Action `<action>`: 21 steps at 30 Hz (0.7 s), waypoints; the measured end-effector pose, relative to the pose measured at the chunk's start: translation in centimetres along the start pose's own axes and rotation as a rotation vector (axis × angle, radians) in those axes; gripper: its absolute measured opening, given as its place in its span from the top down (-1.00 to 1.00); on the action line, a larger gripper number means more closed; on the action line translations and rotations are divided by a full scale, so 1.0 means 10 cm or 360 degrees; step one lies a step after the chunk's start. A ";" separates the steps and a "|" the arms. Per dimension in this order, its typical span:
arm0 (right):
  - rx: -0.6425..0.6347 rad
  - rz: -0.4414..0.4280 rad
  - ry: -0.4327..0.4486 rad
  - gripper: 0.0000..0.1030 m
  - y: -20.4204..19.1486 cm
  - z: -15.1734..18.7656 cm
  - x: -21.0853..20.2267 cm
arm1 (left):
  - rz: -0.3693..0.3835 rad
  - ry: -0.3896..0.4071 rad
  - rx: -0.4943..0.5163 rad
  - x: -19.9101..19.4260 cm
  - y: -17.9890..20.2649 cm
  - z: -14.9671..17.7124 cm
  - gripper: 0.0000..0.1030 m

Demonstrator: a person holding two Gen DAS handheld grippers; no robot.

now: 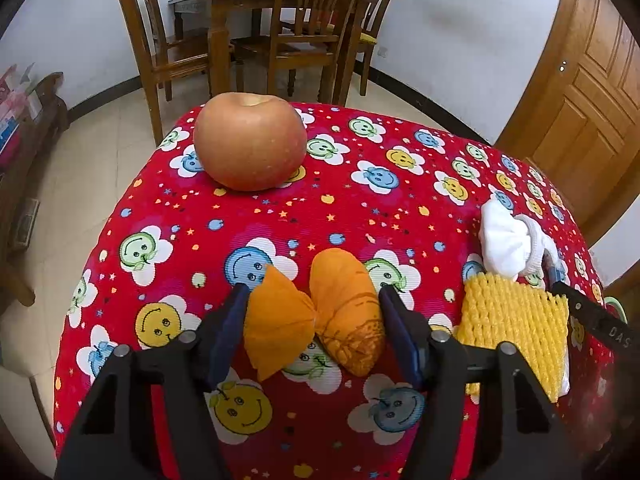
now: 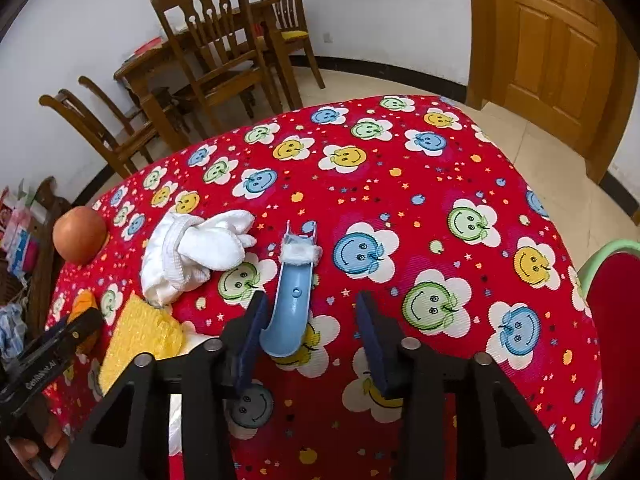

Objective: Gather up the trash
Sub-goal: 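Grasp the orange cloth bundle with the left gripper while the right grasps the blue plastic scoop, then carry the blue scoop over the bin and open the right gripper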

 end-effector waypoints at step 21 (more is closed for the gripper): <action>0.0036 -0.0095 0.0082 0.67 0.17 0.30 -0.47 | 0.0038 0.0078 0.0001 -0.16 -0.04 -0.01 0.31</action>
Point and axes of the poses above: each gripper's, at about its wrist camera, not at the fingertips, and x roughly the way its jaws point, y to its right, z to its underside, the point moved 7 cm from there along x, roughly the way its jaws point, and after that the axes turned 6 degrees about -y, right-handed, at the moved point
